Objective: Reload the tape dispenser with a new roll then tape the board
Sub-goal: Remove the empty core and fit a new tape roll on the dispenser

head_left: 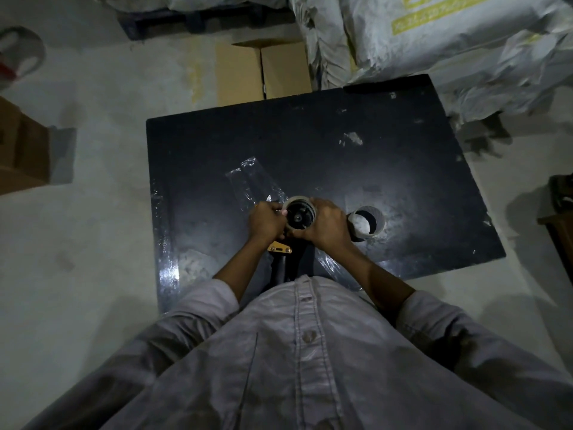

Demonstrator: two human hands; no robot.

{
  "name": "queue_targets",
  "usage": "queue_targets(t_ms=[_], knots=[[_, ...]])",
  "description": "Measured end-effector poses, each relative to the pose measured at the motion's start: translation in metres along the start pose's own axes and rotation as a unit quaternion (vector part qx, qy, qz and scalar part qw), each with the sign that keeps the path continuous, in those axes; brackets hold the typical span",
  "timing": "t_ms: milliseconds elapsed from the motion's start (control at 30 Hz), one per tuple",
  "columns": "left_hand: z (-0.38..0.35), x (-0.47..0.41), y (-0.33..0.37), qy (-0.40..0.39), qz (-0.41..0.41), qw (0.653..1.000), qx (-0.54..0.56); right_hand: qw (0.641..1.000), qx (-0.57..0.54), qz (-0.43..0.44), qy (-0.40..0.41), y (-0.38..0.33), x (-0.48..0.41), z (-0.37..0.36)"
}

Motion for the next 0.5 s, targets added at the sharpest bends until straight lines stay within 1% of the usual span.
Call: queue_targets(t_ms=[200,333,400,500], knots=[[0.002,-0.008,0.009,-0.017,-0.029,0.996,-0.081,0.999,-0.007,-0.043,0.013,-0.016,0.014,0.003],[0.009,-0.017,0.017,-0.017,-0.034,0.995,-0.093,0.998,0.006,-0.062,0.025,-0.019,0.015,0.0],[0.005,-0.01,0.01,-0.021,-0.018,0.998,-0.061,0.999,-0.006,-0.052,0.014,-0.015,0.013,0.0],[-0.01,0.005,-0.006,-0.005,0.035,0.999,-0.005,0.999,-0.014,-0.005,-0.038,-0.007,0.0,0.01]])
Point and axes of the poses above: each hand's wrist, its own x-axis away from the middle knuckle, its own z-axis out of the back of the hand, y = z × x, the point moved 4 cm from there along -x, towards the middle knuckle, and after that the axes turned 6 degrees about -x, right-handed, at the moved point
